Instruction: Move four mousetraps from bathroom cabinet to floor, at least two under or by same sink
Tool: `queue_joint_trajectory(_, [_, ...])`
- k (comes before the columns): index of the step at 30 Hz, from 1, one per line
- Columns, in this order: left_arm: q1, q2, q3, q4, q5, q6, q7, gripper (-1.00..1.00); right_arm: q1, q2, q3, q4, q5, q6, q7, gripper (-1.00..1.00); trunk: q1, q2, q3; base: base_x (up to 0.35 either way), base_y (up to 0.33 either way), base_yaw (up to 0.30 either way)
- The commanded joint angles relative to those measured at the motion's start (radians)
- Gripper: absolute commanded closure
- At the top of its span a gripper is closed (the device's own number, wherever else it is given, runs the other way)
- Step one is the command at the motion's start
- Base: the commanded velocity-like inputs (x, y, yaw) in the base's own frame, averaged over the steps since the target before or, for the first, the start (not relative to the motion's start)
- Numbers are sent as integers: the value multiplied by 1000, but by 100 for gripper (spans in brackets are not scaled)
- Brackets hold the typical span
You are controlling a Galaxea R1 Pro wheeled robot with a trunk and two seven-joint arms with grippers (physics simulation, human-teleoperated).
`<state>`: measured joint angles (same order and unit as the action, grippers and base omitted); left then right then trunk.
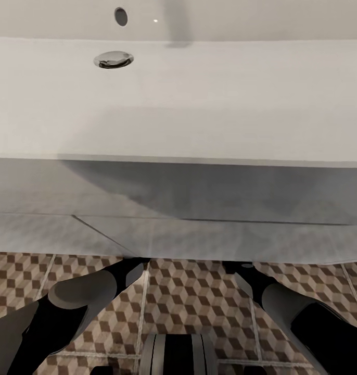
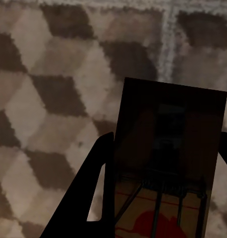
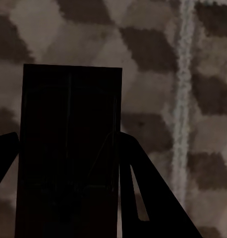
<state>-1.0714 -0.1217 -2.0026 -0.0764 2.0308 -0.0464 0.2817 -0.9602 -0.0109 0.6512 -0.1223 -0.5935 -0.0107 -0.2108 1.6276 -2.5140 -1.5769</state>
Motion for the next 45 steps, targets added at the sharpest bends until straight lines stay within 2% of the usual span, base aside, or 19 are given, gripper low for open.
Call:
queue_joint_trajectory(1, [-1, 1, -8, -3, 7, -4, 8, 100, 0, -1, 9, -2, -12, -2, -4, 100, 0, 0, -1, 0, 0, 0])
queue_joint_trajectory(16, [-1, 1, -8, -3, 6, -4, 8, 100, 0, 1, 9, 0, -12, 0, -6, 100, 0, 0, -1, 0, 0, 0])
queue_joint_trajectory(23, [-1, 2, -4, 0, 10, 6, 10, 100, -1, 3, 7, 12, -17, 35, -16, 100, 0, 0, -1, 0, 0, 0])
queue_joint_trajectory(29, [-1, 23, -2, 1, 11, 11, 10, 100, -4, 1, 3, 14, -19, 109, -28, 100, 0, 0, -1, 0, 0, 0])
queue_joint_trajectory(45, [-1, 25, -2, 1, 11, 10, 11, 100, -9, -1, 1, 26, -23, 115, -32, 100, 0, 0, -1, 0, 0, 0])
